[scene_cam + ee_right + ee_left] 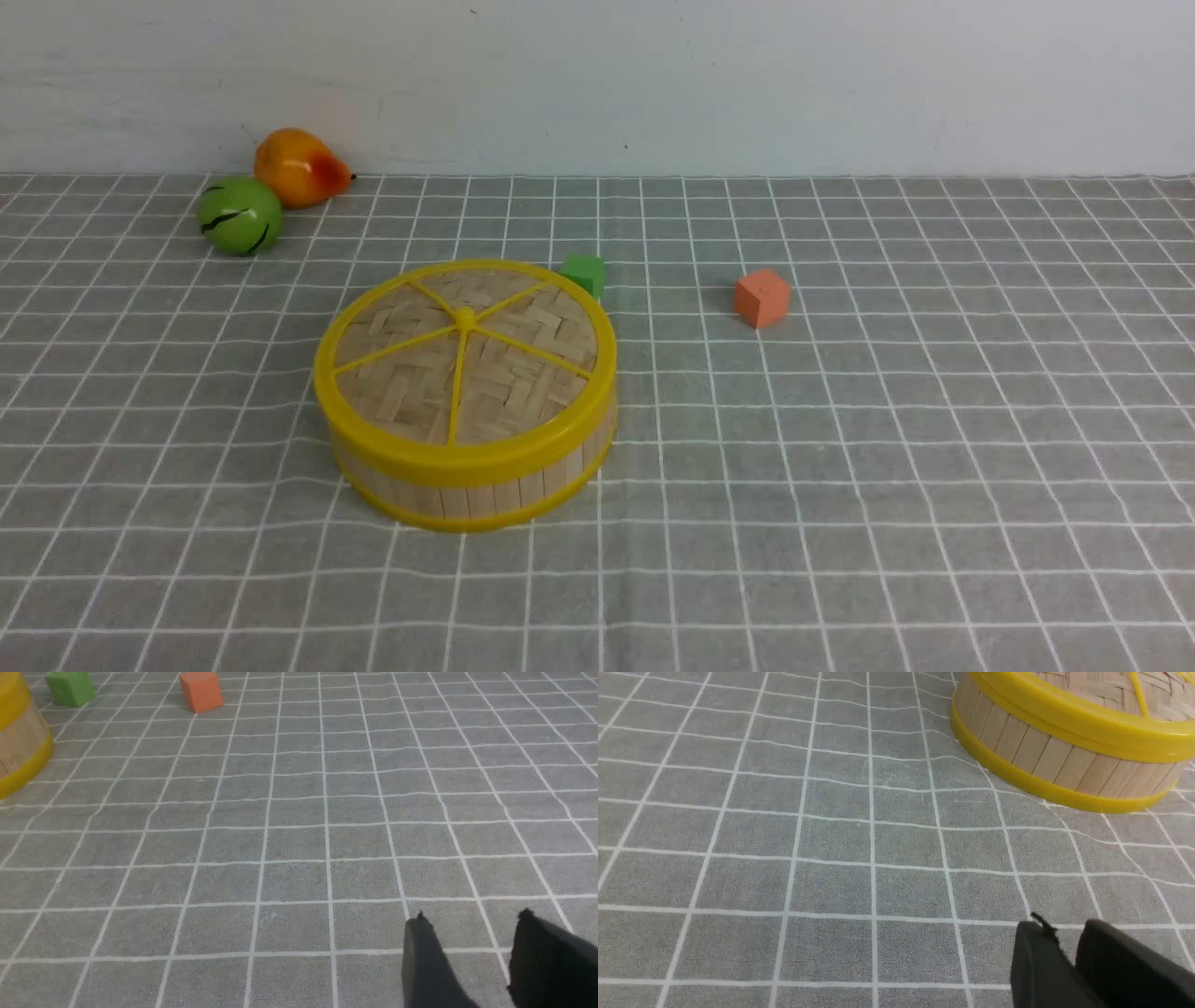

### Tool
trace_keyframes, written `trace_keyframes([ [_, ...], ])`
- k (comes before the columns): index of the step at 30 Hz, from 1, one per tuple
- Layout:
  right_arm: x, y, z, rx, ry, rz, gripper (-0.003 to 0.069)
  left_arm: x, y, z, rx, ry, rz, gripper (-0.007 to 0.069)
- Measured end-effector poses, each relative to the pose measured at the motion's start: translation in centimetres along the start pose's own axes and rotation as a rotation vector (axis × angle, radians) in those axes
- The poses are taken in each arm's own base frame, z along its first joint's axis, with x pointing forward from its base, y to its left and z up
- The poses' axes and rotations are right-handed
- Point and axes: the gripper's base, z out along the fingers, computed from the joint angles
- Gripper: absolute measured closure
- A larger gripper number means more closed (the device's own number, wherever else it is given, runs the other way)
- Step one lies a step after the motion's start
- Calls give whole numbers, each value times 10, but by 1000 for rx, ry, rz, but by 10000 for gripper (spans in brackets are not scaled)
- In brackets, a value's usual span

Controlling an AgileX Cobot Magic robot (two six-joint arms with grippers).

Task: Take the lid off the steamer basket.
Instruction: Use the left arm to lift the lid of the steamer

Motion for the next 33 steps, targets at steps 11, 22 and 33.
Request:
trace_keyframes([
  [11, 0, 0, 0, 0, 0, 1, 418, 0, 0, 0, 0, 0, -1, 487],
  [22, 0, 0, 0, 0, 0, 1, 418, 0, 0, 0, 0, 0, 1, 477],
  [33, 0, 0, 0, 0, 0, 1, 418, 0, 1, 0, -8, -2, 23, 472],
])
